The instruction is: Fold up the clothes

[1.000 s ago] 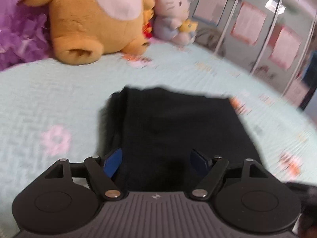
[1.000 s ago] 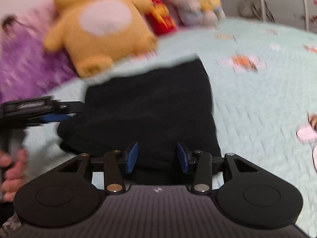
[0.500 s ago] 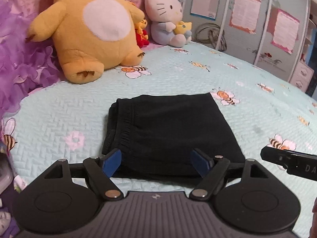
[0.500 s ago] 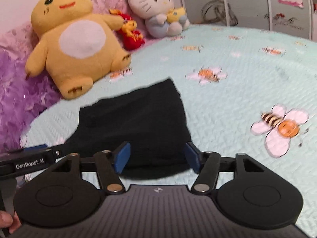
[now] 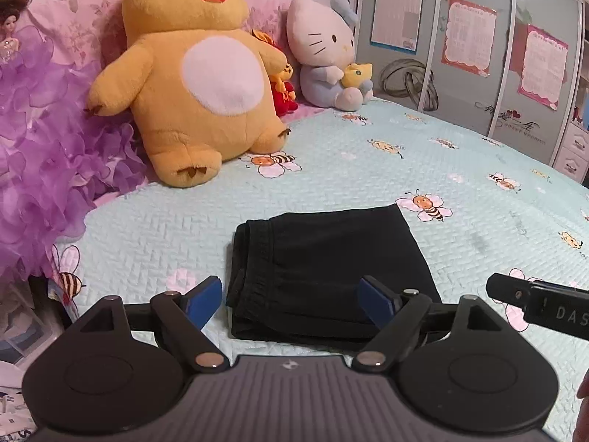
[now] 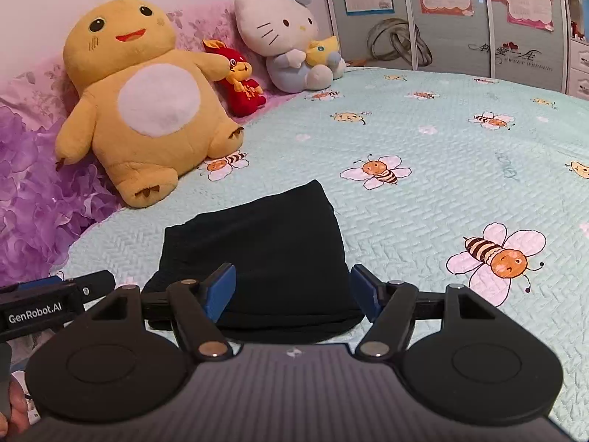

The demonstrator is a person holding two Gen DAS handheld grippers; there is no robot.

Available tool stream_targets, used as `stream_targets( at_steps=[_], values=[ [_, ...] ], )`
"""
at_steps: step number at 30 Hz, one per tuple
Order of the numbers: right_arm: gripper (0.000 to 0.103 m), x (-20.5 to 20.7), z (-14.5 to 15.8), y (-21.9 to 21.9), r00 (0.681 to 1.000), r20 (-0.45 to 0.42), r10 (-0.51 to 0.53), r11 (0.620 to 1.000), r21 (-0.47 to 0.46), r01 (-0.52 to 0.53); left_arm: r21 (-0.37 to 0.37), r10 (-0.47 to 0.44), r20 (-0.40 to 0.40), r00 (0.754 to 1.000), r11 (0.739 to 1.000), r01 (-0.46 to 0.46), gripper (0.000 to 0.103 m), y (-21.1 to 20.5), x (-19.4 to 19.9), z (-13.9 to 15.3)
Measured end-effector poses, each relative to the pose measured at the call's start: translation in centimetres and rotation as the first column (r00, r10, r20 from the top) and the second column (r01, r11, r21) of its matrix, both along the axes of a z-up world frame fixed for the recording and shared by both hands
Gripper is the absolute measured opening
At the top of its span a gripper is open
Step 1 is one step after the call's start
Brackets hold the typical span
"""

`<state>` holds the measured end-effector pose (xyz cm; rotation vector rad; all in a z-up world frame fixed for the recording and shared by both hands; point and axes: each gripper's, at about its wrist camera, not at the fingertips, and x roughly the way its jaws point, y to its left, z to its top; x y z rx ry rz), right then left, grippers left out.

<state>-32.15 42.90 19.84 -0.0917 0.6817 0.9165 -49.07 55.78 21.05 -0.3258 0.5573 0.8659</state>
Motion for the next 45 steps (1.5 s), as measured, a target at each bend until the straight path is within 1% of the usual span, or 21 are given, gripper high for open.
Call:
stream_targets(
  at_steps=[7,24,45],
  values=[
    [0.07,-0.1,0.2,0.0,1.0,-0.002,-0.008,1.0,-0.003,0.008,0.008,-0.007,0.0,1.0,1.0,0.007,0.085,-0.4,0.1,0.4],
    [0.07,-0.9,-0.5,1.1,1.0,0.011,0.008,0.999,-0.031,-0.008,-0.001,0.011,-0.023,1.0,1.0,-0.011,0.085,0.3,-0.3,-0.4],
    [0.07,-0.8,-0.9,0.4,1.0,0.002,0.0,0.999,-0.039,0.0,0.0,0.005,-0.038,0.999,1.0,-0.005,0.085,-0.1,-0.1,-0.7]
  ],
)
